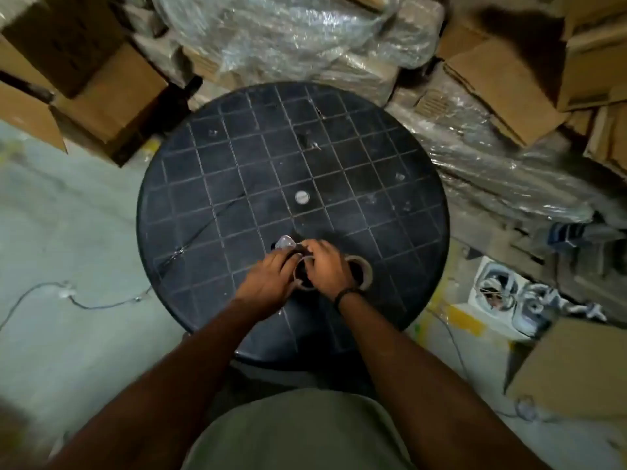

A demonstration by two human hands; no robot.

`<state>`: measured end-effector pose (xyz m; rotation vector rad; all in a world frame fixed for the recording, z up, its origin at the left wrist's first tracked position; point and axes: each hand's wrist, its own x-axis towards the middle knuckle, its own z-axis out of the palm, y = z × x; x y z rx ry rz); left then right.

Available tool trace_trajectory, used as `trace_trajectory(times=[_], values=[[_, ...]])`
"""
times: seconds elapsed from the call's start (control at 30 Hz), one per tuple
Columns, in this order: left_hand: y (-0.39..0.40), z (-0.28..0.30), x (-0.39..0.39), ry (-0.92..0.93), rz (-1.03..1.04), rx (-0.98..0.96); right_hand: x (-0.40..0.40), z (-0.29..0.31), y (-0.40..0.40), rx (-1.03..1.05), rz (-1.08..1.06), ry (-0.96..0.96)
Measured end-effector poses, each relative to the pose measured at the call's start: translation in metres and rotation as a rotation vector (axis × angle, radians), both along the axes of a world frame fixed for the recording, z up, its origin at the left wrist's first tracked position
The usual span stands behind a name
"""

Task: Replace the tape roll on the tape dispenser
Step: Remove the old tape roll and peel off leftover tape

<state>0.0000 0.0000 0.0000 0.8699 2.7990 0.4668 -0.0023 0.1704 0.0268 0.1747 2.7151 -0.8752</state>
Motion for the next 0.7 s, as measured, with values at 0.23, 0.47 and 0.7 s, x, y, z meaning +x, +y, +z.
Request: trace_trajectory(times=[0.23,0.47,0.7], values=[[-0.005,-0.041,0.036,-0.109,-0.029,-0.228,0.026,-0.048,-0.001,0.161,0.118,-0.035],[-0.012,-0.046,0.045,-0.205,0.101,0.008,0.030,-0.069,-0.010,0.312,0.232,-0.050],[-0.006,-0.038,0.037,-0.262,0.501,0.191,0.011,-0.064,-0.017,0.220,-0.007,-0.134]])
